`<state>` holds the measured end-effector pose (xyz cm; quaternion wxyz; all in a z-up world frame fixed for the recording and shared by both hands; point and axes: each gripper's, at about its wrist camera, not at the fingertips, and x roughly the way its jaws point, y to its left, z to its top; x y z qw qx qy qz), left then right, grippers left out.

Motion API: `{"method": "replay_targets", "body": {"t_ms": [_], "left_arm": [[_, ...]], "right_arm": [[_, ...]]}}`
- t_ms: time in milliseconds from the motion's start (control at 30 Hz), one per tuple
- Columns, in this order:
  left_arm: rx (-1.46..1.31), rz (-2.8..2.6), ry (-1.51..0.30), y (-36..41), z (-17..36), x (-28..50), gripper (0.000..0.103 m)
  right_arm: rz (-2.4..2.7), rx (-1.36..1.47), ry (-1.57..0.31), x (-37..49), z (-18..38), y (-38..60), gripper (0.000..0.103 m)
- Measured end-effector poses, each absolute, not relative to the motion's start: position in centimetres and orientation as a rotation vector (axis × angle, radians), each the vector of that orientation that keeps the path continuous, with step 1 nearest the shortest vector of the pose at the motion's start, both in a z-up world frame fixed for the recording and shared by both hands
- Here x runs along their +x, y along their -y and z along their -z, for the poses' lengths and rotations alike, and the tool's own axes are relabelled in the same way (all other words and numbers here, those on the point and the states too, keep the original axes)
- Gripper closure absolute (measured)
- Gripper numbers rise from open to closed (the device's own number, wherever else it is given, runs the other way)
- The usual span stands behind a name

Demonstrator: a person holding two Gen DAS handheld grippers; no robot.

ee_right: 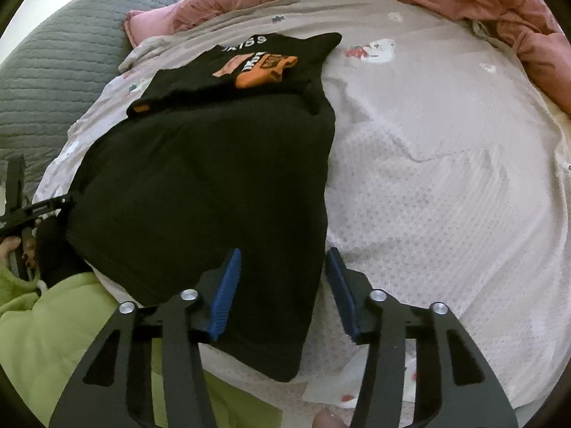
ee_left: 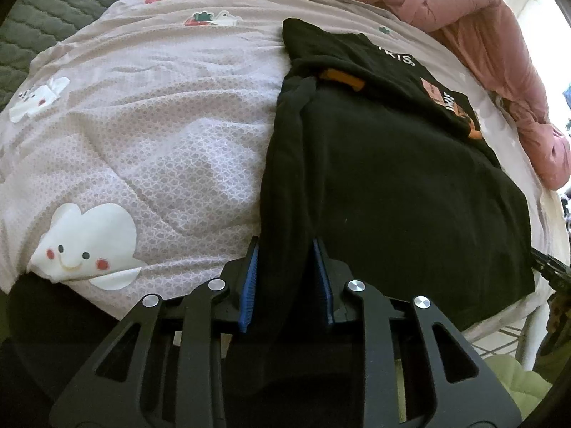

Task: Fold small clothes
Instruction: 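Close the left gripper on the hem while the right gripper grasps the hem too, then lift the hem with both grippers and fold it onto the collar, then open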

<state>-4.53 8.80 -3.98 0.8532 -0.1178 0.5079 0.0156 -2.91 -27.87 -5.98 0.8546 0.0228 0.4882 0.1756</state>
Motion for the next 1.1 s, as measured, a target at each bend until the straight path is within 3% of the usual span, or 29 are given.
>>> {"method": "replay_targets", "body": {"t_ms": [333, 400, 500, 800, 833, 900, 967, 1100], "left_arm": [[-0.277, -0.021, -1.082, -9.1, 4.4, -4.4, 0.079], [-0.284, -0.016, -1.084, -9.2, 4.5, -4.4, 0.077], [-0.293, -0.004, -1.088, -9.1, 4.6, -4.4, 0.068], [-0.313, -0.008, -1.091, -9.2, 4.4, -5.2, 0.064], [-0.312, -0.010, -1.091, -9.2, 4.4, -5.2, 0.065], [-0.306, -0.026, -1.092, -9.3, 4.4, -5.3, 0.077], [-0.309, -0.030, -1.084, -9.3, 4.2, -5.4, 0.095], [-0.275, -0.039, -1.034, -8.9, 2.9, -5.8, 0.101]], "right_arm": [[-0.402, 0.080, -1.021, -2.9, 6.7, 27.6, 0.059], [-0.410, 0.079, -1.018, -2.9, 6.6, 27.5, 0.070], [-0.430, 0.074, -1.013, -3.1, 6.5, 27.4, 0.076], [-0.472, 0.125, -1.023, -3.1, 7.2, 28.4, 0.076], [-0.475, 0.126, -1.022, -3.1, 7.2, 28.3, 0.076], [-0.472, 0.127, -1.013, -3.0, 7.1, 28.3, 0.083], [-0.479, 0.144, -1.001, -2.9, 6.9, 28.3, 0.090], [-0.505, 0.144, -0.957, -2.8, 5.9, 28.2, 0.091]]}}
